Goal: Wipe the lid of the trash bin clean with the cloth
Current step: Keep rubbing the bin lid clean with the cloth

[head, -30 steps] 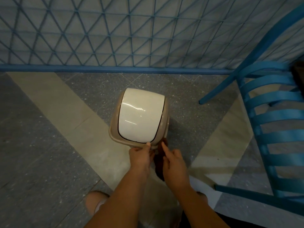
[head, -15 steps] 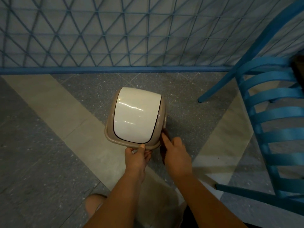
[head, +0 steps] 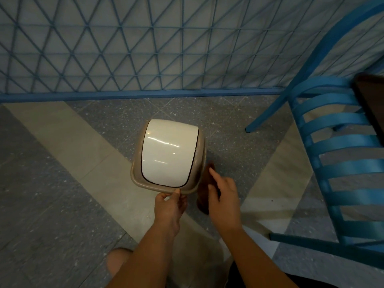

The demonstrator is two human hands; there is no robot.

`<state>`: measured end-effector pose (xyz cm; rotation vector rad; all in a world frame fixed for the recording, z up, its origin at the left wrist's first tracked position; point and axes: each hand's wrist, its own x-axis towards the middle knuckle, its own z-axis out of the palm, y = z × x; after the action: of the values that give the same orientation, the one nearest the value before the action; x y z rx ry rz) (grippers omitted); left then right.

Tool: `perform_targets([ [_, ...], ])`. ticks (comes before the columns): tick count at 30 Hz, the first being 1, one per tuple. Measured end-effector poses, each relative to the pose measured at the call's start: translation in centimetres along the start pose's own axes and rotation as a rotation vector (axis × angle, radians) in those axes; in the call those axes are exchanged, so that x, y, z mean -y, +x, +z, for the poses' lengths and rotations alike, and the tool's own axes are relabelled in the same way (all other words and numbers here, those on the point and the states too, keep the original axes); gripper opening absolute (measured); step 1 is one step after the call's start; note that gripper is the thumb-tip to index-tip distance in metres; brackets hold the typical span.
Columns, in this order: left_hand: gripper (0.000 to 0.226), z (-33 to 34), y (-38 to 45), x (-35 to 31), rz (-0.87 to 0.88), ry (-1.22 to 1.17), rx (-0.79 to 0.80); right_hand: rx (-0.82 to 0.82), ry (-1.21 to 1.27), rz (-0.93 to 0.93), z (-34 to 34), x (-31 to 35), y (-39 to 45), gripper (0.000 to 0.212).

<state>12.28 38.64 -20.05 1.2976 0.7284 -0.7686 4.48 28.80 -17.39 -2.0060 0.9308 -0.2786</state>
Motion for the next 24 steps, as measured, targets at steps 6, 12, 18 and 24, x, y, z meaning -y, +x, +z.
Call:
perform_targets([
  [6, 0.024, 0.3, 0.0, -0.1, 0.011, 0.019, 0.009, -0.098, 0.081, -0.096, 0.9, 3.9, 3.9, 0.036],
  [12, 0.011, 0.1, 0.0, -0.1, 0.007, 0.001, 0.032, -0.093, 0.013, -0.138, 1.0, 7.3, 10.4, 0.031],
  [18, 0.014, 0.6, -0.2, 0.1, 0.040, 0.018, 0.004, -0.190, 0.220, 0.183, 2.6, 3.6, 6.1, 0.031],
  [24, 0.029, 1.0, 0.2, 0.3, 0.029, 0.044, -0.021, -0.079, 0.174, 0.282, 2.7, 0.6, 2.9, 0.031],
])
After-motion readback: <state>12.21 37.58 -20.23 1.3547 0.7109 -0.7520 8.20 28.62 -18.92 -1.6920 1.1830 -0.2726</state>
